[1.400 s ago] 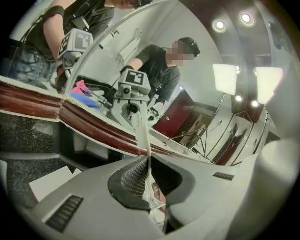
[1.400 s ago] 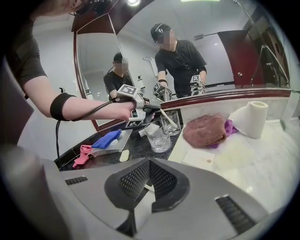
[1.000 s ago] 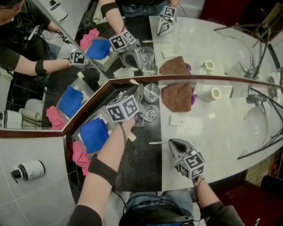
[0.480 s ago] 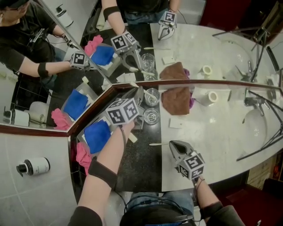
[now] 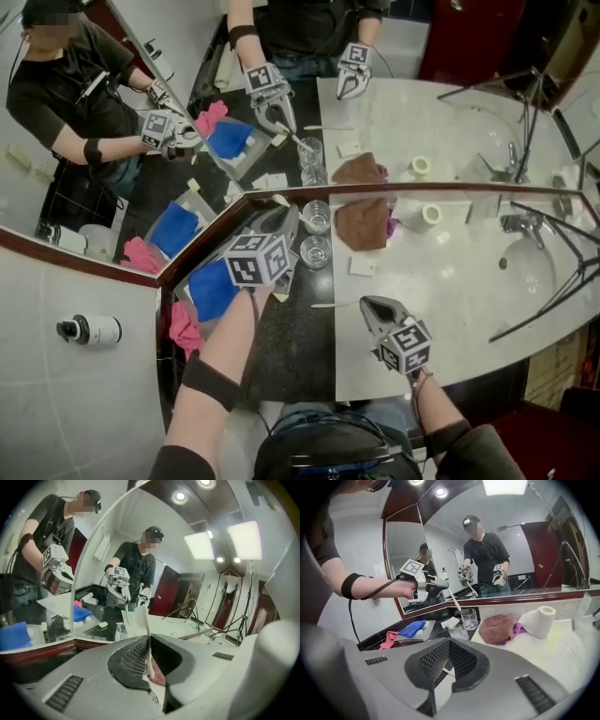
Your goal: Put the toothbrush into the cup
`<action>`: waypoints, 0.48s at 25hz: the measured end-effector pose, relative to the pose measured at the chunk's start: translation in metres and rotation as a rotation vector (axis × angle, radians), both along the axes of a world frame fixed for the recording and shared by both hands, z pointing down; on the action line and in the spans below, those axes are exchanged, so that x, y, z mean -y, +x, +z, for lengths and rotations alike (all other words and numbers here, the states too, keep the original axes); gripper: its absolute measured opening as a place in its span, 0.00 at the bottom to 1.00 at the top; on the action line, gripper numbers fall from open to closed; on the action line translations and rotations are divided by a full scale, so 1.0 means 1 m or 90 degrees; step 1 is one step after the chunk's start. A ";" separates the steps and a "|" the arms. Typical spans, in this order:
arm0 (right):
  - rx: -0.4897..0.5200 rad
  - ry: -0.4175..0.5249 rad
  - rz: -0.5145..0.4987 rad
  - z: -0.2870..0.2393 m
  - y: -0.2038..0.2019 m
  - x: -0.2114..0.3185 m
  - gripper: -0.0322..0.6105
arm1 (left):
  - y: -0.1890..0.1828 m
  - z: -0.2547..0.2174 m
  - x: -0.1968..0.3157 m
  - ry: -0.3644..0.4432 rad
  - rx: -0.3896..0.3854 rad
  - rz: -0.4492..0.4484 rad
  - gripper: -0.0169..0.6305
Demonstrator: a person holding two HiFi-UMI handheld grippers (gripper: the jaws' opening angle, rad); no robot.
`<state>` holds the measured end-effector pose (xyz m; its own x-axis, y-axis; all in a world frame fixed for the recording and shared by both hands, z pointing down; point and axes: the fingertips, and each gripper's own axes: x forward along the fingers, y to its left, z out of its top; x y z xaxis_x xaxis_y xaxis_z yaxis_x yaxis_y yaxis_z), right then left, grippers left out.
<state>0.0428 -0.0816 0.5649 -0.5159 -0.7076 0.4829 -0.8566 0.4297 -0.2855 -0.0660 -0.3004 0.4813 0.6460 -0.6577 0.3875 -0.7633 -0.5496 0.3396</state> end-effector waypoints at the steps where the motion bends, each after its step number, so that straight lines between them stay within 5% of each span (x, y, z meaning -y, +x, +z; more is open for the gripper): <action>1: 0.000 0.004 0.000 -0.004 0.002 -0.002 0.08 | -0.001 -0.005 -0.009 0.010 0.020 0.006 0.06; 7: 0.003 0.040 -0.012 -0.033 0.015 0.000 0.08 | 0.011 -0.018 -0.063 0.079 0.185 0.108 0.06; 12: 0.003 0.044 -0.002 -0.037 0.035 -0.011 0.08 | 0.034 -0.003 -0.135 0.078 0.298 0.235 0.06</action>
<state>0.0783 -0.0704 0.5279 -0.5203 -0.7374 0.4307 -0.8539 0.4512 -0.2592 -0.0317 -0.1658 0.4787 0.6195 -0.4804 0.6209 -0.5678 -0.8204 -0.0683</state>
